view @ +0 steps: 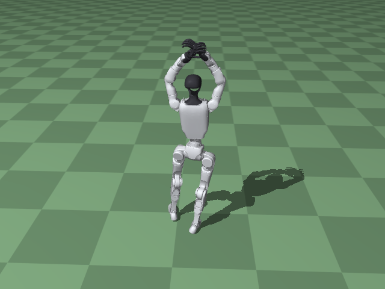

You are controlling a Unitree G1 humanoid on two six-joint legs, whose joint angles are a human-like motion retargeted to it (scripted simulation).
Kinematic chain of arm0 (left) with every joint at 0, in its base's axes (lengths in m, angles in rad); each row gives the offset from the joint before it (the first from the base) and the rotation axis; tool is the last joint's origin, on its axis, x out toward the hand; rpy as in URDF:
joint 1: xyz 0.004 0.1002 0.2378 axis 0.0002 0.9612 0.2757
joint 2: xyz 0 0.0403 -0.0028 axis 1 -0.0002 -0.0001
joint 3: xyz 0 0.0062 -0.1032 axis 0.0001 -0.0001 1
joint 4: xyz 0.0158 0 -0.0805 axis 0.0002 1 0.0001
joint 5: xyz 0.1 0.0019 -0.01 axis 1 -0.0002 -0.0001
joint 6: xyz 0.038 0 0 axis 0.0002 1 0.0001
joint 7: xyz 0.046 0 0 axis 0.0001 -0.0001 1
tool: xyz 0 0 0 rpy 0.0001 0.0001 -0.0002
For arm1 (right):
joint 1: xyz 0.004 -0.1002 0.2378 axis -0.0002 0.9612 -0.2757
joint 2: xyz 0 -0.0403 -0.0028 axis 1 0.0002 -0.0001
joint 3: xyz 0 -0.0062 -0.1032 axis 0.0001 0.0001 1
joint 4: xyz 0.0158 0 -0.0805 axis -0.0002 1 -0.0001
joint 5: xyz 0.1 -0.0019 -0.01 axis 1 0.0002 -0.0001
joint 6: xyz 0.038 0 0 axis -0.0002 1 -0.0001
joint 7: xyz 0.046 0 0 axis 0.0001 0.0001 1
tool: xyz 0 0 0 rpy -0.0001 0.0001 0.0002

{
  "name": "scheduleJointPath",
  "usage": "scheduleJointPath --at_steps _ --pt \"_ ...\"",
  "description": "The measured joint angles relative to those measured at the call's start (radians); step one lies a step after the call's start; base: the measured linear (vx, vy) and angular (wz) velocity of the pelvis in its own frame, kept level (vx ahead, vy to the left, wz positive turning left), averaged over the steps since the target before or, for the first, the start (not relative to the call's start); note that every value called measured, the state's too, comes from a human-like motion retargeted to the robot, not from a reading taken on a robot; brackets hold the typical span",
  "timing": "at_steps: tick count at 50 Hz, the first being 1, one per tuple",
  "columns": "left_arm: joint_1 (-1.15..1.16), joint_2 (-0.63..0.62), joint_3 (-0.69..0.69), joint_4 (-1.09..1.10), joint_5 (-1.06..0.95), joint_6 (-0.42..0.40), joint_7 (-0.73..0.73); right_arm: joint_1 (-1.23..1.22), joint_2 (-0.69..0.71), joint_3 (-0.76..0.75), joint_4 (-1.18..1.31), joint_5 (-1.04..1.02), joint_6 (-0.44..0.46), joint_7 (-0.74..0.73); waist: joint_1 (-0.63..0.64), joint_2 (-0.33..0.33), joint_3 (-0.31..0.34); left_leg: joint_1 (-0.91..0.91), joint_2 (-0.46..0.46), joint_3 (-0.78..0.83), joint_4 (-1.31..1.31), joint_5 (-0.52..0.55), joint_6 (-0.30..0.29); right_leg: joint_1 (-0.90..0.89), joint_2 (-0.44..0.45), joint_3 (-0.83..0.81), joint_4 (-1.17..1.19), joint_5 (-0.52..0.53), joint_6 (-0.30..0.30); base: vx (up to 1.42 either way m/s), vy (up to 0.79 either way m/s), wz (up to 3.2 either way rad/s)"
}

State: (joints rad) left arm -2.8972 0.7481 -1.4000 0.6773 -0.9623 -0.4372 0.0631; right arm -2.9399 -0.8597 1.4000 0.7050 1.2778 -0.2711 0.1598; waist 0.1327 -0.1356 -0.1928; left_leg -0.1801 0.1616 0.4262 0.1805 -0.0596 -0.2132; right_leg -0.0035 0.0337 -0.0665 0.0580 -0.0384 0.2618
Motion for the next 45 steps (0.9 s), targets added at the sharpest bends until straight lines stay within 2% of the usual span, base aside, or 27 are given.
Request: scheduleJointPath --at_steps 2,4,8,11,17,20,23,27,30,32,35,38,42,45 --pt "-0.018 -0.007 0.0 0.012 -0.013 -0.001 -0.028 -0.019 0.003 0.0 0.016 0.01 -0.001 0.013 0.003 0.025 0.009 -0.003 0.007 0.003 -0.172 0.082 -0.046 0.028 0.022 0.014 -0.001 -0.017 0.0 0.31 0.2 -0.39" --pt "-0.034 -0.015 0.0 0.021 -0.03 -0.003 -0.055 -0.038 0.005 0.0 0.03 0.017 -0.001 0.025 -0.006 0.05 0.02 -0.05 -0.005 -0.012 -0.268 0.144 -0.048 0.047 0.029 0.015 -0.002 -0.026 0.0 0.22 0.37 -0.06" --pt "-0.061 -0.026 0.001 0.03 -0.081 -0.013 -0.09 -0.073 0.01 0.0 0.049 0.017 -0.008 0.033 -0.044 0.066 0.021 -0.196 -0.005 -0.004 -0.268 0.175 -0.049 0.071 0.009 0.006 0.002 -0.048 0.0 0.3 0.31 0.16" --pt "-0.076 -0.032 0.001 0.036 -0.122 -0.014 -0.107 -0.088 0.013 0.0 0.059 0.016 -0.012 0.031 -0.056 0.066 0.01 -0.241 0.019 0.046 -0.268 0.172 -0.049 0.088 -0.009 0.01 0.012 -0.071 0.0 0.43 0.21 -0.1" --pt "-0.08 -0.033 0.0 0.047 -0.148 0.011 -0.135 -0.069 0.006 0.0 0.052 0.042 -0.002 0.04 -0.001 0.052 -0.006 -0.153 0.068 0.114 -0.268 0.142 -0.049 0.151 -0.057 0.069 0.05 -0.112 0.0 0.56 0.21 -0.68" --pt "-0.074 -0.028 0.0 0.043 -0.142 0.019 -0.143 -0.056 0.001 0.0 0.041 0.058 0.006 0.054 0.019 0.055 -0.019 -0.096 0.064 0.121 -0.268 0.17 -0.049 0.178 -0.084 0.092 0.079 -0.105 0.0 0.6 0.34 -0.5" --pt "-0.068 -0.02 0.0 0.037 -0.135 0.017 -0.146 -0.05 0.004 0.0 0.034 0.064 0.011 0.065 0.016 0.058 -0.036 -0.055 0.037 0.113 -0.268 0.186 -0.049 0.194 -0.116 0.097 0.124 -0.053 0.0 0.61 0.41 -0.03" --pt "-0.053 -0.006 0.0 0.04 -0.117 0.01 -0.143 -0.034 0.021 0.0 0.034 0.05 0.017 0.065 0.006 0.062 -0.045 0.034 -0.013 0.09 -0.268 0.123 -0.049 0.204 -0.163 0.083 0.23 0.129 0.0 0.64 0.45 0.28" --pt "-0.043 0.002 0.0 0.053 -0.083 0.009 -0.139 -0.02 0.038 0.0 0.039 0.023 0.016 0.06 0.001 0.085 -0.028 0.122 -0.043 0.066 -0.268 0.067 -0.042 0.168 -0.186 0.058 0.403 0.284 0.0 0.57 0.47 0.41" --pt "-0.04 0.005 0.0 0.055 -0.06 0.01 -0.134 -0.017 0.044 -0.001 0.041 0.009 0.014 0.058 -0.003 0.101 -0.016 0.157 -0.052 0.051 -0.268 0.042 -0.037 0.082 -0.199 0.021 0.578 0.317 -0.019 0.46 0.38 0.37" --pt "-0.035 0.005 0.0 0.049 -0.056 0.017 -0.131 -0.016 0.039 -0.002 0.039 0.014 0.018 0.064 -0.015 0.115 0.0 0.186 -0.058 0.034 -0.253 0.005 -0.044 -0.058 -0.226 -0.041 0.782 0.242 -0.059 0.41 0.28 0.31" --pt "-0.023 0.004 0.0 0.036 -0.068 0.026 -0.134 -0.008 0.023 -0.001 0.033 0.031 0.033 0.078 -0.052 0.113 0.016 0.202 -0.08 -0.001 -0.219 -0.034 -0.049 -0.157 -0.235 -0.09 0.814 0.11 -0.075 0.37 0.23 0.57" --pt "-0.009 -0.004 0.0 0.032 -0.067 0.03 -0.131 0.007 0.009 0.0 0.032 0.06 0.046 0.091 -0.118 0.107 0.042 0.231 -0.104 -0.056 -0.18 -0.076 -0.045 -0.213 -0.211 -0.168 0.587 0.02 -0.071 0.35 0.15 0.74" --pt "-0.006 -0.011 0.0 0.037 -0.062 0.021 -0.118 0.013 0.008 0.0 0.034 0.08 0.043 0.092 -0.171 0.086 0.069 0.261 -0.144 -0.1 -0.161 -0.109 -0.032 -0.217 -0.203 -0.22 0.29 0.053 -0.033 0.33 0.08 0.82"
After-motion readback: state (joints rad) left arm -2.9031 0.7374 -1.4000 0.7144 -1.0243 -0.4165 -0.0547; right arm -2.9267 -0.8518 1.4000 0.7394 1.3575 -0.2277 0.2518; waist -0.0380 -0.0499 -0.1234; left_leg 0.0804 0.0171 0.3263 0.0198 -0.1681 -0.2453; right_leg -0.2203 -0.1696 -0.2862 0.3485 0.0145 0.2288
